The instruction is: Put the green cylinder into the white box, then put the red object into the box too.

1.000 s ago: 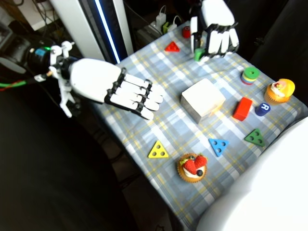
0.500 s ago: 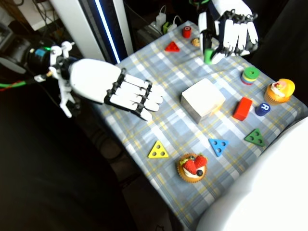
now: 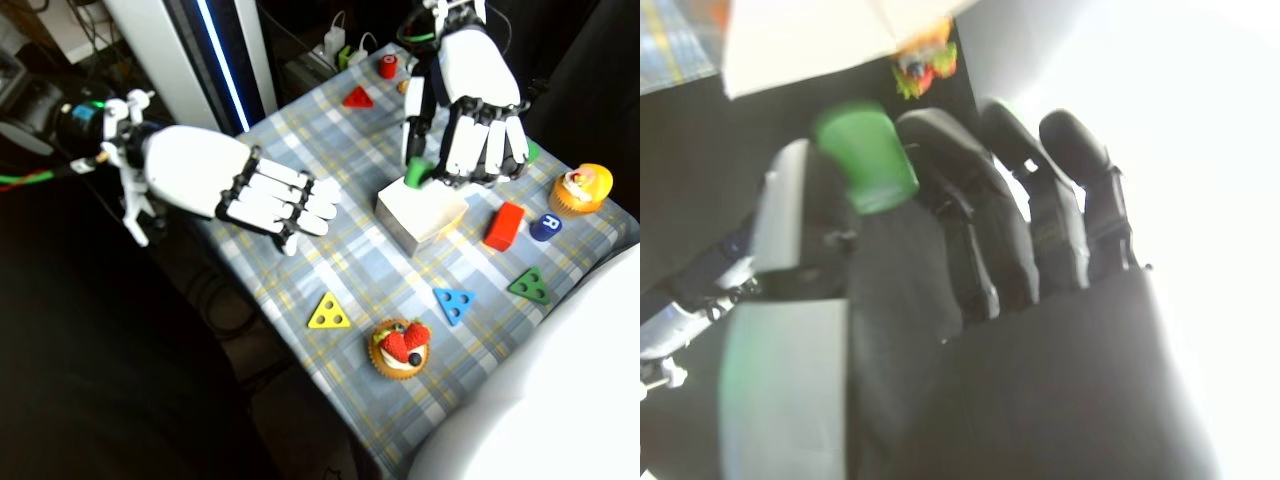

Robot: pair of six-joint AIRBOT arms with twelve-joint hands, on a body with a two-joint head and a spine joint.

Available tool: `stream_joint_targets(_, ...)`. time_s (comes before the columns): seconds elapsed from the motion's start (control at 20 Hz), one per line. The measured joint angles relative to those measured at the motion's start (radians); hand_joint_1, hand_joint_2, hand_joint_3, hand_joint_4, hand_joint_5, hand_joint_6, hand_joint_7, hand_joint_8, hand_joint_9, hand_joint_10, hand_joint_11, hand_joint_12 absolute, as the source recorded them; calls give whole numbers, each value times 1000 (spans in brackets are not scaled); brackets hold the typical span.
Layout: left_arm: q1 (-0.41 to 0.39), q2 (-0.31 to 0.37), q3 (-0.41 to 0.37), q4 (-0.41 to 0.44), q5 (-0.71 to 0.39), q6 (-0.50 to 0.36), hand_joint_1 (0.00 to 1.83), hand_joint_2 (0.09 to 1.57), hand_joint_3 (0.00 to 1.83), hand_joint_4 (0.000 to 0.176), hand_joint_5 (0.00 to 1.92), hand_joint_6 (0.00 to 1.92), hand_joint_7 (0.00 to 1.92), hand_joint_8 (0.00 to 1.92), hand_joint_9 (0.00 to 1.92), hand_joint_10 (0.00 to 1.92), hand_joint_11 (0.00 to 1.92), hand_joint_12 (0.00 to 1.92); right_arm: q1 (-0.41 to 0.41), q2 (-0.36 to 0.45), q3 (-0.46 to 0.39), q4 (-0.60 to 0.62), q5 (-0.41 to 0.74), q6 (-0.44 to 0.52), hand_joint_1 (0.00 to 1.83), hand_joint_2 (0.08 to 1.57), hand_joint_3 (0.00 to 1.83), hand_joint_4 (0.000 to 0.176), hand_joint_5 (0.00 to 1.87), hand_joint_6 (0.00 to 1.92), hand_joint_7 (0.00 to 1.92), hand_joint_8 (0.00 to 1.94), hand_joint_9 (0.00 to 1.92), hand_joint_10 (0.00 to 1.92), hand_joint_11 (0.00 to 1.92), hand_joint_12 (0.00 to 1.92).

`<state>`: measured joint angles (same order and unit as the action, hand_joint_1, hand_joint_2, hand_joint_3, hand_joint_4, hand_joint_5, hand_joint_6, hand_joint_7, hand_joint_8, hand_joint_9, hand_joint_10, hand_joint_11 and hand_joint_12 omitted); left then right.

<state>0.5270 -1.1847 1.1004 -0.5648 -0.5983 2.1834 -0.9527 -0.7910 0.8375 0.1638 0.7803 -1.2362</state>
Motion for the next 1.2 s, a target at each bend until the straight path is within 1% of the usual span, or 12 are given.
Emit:
stream_joint_targets(0.1, 10, 12, -22, -1, -18, -1, 911, 1052, 1, 90, 422, 9, 278, 2, 0, 418, 0, 977, 0, 0, 0, 5, 0, 0, 602, 1270, 0, 0, 0, 0, 0, 0, 0, 104, 0, 943)
stream_joint_targets(0.15, 13, 19, -35, -1, -32, -1, 920, 1046, 0, 96, 391, 3, 240, 1, 0, 307, 0, 789, 0, -1, 3, 3, 0, 4, 639, 1258, 0, 0, 0, 0, 0, 0, 10, 152, 0, 979)
stream_joint_targets(0.25, 19, 48, -71, 4, -81, -2, 934, 1055, 2, 57, 365, 0, 191, 0, 0, 145, 0, 407, -3, -13, 17, -4, 1, 41, 686, 1241, 0, 0, 0, 0, 52, 8, 3, 335, 0, 1157)
stream_joint_targets(0.35, 35, 91, -109, 37, -151, -31, 933, 1052, 0, 37, 385, 7, 216, 4, 38, 134, 0, 491, -13, -22, 30, -25, -6, 87, 685, 1240, 0, 0, 0, 0, 99, 15, 0, 437, 0, 1328)
stream_joint_targets(0.4, 48, 113, -123, 57, -183, -80, 980, 1105, 8, 48, 417, 13, 256, 7, 62, 133, 0, 740, -13, -33, 39, -39, -9, 115, 691, 1246, 2, 0, 46, 19, 150, 29, 0, 522, 0, 1420)
stream_joint_targets(0.55, 78, 152, -152, 105, -257, -184, 997, 1158, 13, 47, 446, 17, 275, 7, 65, 134, 0, 737, -17, -58, 55, -57, -13, 144, 740, 1241, 0, 0, 55, 22, 233, 55, 0, 656, 0, 1365)
stream_joint_targets(0.6, 87, 162, -167, 110, -277, -191, 1006, 1196, 10, 13, 447, 10, 293, 6, 84, 166, 0, 693, -18, -62, 58, -60, -21, 145, 774, 1237, 0, 0, 109, 38, 273, 50, 0, 709, 0, 1231)
stream_joint_targets(0.75, 102, 180, -198, 152, -316, -192, 1022, 1199, 1, 18, 480, 13, 331, 7, 110, 239, 0, 938, -18, -84, 77, -60, -38, 150, 809, 1238, 0, 0, 175, 36, 319, 30, 21, 690, 0, 1180)
stream_joint_targets(0.95, 113, 181, -202, 145, -319, -192, 1074, 1187, 1, 16, 477, 0, 322, 0, 89, 304, 0, 960, -3, -124, 104, -60, -72, 155, 861, 1250, 2, 0, 246, 17, 361, 7, 113, 514, 0, 1100)
stream_joint_targets(1.05, 116, 186, -206, 146, -330, -193, 1071, 1184, 0, 4, 472, 2, 333, 4, 104, 343, 0, 1105, 2, -134, 111, -60, -80, 156, 870, 1249, 1, 0, 266, 18, 380, 10, 137, 505, 0, 1121)
stream_joint_targets(1.1, 118, 190, -206, 145, -335, -192, 1056, 1195, 0, 0, 460, 3, 344, 2, 52, 515, 0, 1229, 3, -138, 114, -60, -84, 156, 862, 1244, 0, 0, 290, 14, 409, 8, 125, 628, 0, 1288)
stream_joint_targets(1.2, 118, 192, -211, 143, -341, -193, 1059, 1198, 1, 0, 427, 25, 327, 11, 29, 535, 0, 1027, 8, -145, 122, -60, -92, 156, 856, 1256, 1, 0, 290, 11, 412, 6, 103, 680, 0, 1320)
